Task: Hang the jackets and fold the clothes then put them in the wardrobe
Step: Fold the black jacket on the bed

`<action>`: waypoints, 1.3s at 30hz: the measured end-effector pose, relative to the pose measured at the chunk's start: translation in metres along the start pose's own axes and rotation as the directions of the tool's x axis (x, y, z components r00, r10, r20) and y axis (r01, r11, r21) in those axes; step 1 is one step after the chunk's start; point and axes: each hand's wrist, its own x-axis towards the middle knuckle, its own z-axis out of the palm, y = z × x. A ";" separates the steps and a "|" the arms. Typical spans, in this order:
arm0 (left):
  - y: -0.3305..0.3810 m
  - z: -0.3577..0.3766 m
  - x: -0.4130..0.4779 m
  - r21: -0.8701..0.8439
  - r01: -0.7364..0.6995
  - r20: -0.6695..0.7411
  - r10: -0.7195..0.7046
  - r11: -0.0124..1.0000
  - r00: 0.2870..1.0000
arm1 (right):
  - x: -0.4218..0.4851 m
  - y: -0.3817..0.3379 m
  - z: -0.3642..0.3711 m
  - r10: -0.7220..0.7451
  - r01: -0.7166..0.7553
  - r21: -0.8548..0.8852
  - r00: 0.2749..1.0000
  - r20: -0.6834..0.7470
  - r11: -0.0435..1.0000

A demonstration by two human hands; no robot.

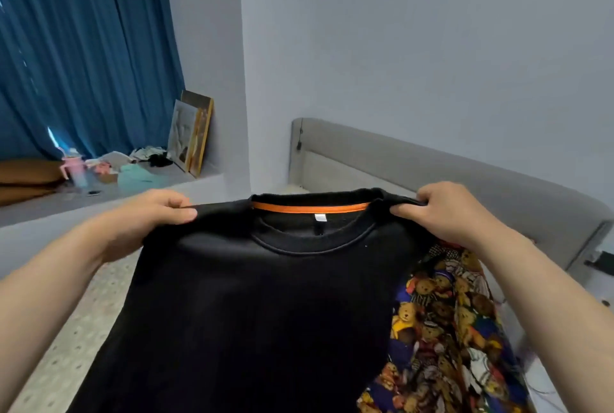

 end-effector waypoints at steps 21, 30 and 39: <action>-0.373 0.302 0.276 0.073 0.674 -0.050 -0.673 0.735 0.738 | 0.181 0.304 0.490 0.119 -0.100 -0.064 0.837 0.534 0.993; -0.559 0.331 0.318 0.076 0.716 -0.487 -0.601 0.694 0.634 | 0.183 0.334 0.705 0.011 0.019 -0.065 0.903 0.429 0.998; -0.685 0.373 0.359 0.457 0.733 -0.682 -0.330 0.504 0.652 | 0.154 0.373 0.834 -0.019 0.055 -0.096 0.939 0.343 0.994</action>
